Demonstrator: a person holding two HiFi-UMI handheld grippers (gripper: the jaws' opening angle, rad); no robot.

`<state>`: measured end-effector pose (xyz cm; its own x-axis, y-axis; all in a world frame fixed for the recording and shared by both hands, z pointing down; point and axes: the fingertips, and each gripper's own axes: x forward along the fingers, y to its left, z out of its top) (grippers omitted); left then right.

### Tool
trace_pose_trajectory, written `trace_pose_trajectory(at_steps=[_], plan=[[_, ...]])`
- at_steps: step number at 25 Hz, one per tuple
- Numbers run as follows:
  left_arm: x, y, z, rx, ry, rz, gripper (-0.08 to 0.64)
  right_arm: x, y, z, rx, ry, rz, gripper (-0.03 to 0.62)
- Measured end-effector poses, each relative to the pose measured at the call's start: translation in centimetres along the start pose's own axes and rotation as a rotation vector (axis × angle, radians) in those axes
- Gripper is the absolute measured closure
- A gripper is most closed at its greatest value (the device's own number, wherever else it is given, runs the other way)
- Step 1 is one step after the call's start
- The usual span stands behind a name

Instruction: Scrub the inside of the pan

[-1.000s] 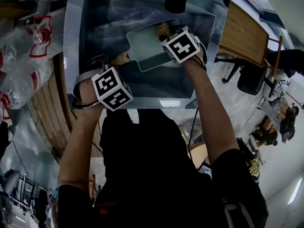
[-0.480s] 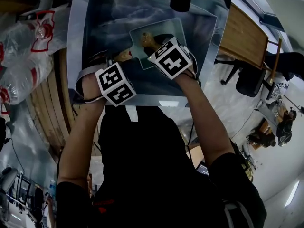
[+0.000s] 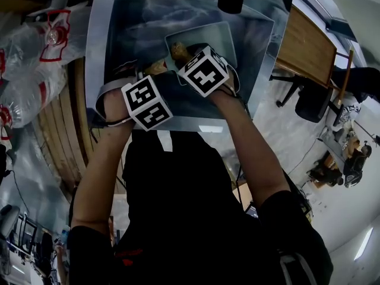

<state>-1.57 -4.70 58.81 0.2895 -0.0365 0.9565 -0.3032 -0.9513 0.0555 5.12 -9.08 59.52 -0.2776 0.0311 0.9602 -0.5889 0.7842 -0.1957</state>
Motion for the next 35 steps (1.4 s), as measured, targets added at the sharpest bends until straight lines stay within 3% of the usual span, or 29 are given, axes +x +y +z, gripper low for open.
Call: trace_pose_trajectory(at_steps=[15, 25, 35], plan=[[0.0, 0.0, -0.1, 0.000, 0.000, -0.004, 0.403, 0.2, -1.4, -1.2, -0.019, 0.041, -0.027, 0.425], [0.0, 0.0, -0.1, -0.002, 0.000, -0.005, 0.403, -1.7, -8.5, -6.3, 0.142, 0.109, -0.144, 0.425], [0.0, 0.0, -0.1, 0.005, 0.004, 0.007, 0.403, -2.1, -8.5, -6.4, 0.136, 0.106, -0.150, 0.425]])
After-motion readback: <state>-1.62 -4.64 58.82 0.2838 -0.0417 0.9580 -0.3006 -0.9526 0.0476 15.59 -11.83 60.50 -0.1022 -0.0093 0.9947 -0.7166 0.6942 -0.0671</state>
